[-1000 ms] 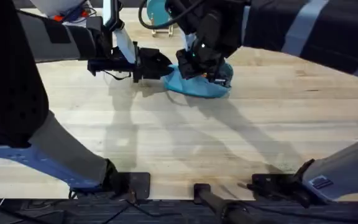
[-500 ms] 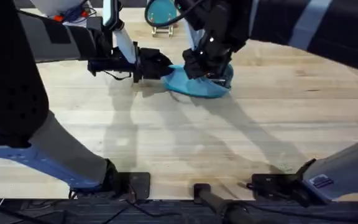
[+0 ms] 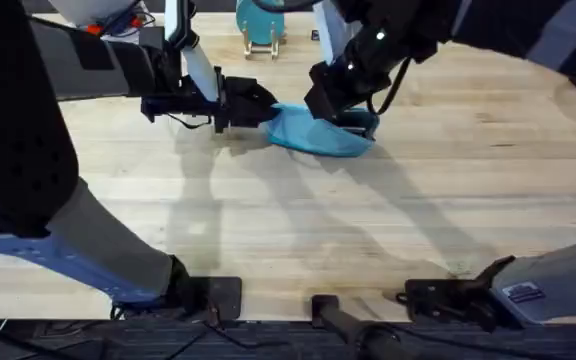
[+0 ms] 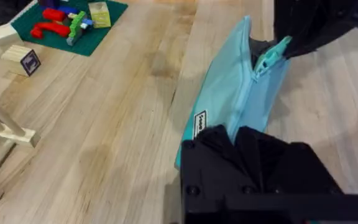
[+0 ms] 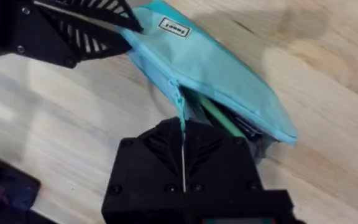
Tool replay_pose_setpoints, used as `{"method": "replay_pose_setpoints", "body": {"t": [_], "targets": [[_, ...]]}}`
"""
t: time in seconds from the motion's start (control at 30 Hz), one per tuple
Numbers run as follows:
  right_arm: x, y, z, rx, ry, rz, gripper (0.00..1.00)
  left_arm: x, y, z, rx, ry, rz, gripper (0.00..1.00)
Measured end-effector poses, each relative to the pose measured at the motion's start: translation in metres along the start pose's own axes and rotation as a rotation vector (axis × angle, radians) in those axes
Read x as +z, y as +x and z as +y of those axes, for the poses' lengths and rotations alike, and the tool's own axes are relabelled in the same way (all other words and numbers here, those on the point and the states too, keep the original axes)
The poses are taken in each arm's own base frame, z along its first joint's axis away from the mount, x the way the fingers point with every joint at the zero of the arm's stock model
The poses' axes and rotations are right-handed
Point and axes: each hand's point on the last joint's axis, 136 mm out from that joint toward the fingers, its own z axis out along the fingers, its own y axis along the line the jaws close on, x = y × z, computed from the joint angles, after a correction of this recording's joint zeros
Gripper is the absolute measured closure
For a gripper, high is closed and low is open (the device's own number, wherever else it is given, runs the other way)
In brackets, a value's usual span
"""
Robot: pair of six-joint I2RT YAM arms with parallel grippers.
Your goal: Unzip the bag, pick up the pens from the table one at a time and place them inside, then zip the bag closed.
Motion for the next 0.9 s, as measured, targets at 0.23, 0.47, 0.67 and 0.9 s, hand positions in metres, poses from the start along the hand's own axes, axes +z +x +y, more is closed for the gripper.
{"method": "replay_pose_setpoints", "body": {"t": [0.23,0.47,0.67,0.9], "targets": [[-0.002,0.004,-0.004,0.033,-0.075,0.027,0.971,0.000,0.000,0.000,-0.001,0.001,-0.002,0.960],[-0.003,0.022,-0.026,0.146,-0.068,0.110,0.971,0.000,0.000,0.000,0.000,0.000,0.000,0.960],[-0.004,0.033,-0.041,0.234,-0.042,0.158,0.971,0.000,0.000,0.000,0.000,0.000,0.000,0.959],[-0.006,0.038,-0.055,0.295,-0.025,0.177,0.971,0.000,0.000,0.000,0.001,0.000,0.000,0.960]]}}
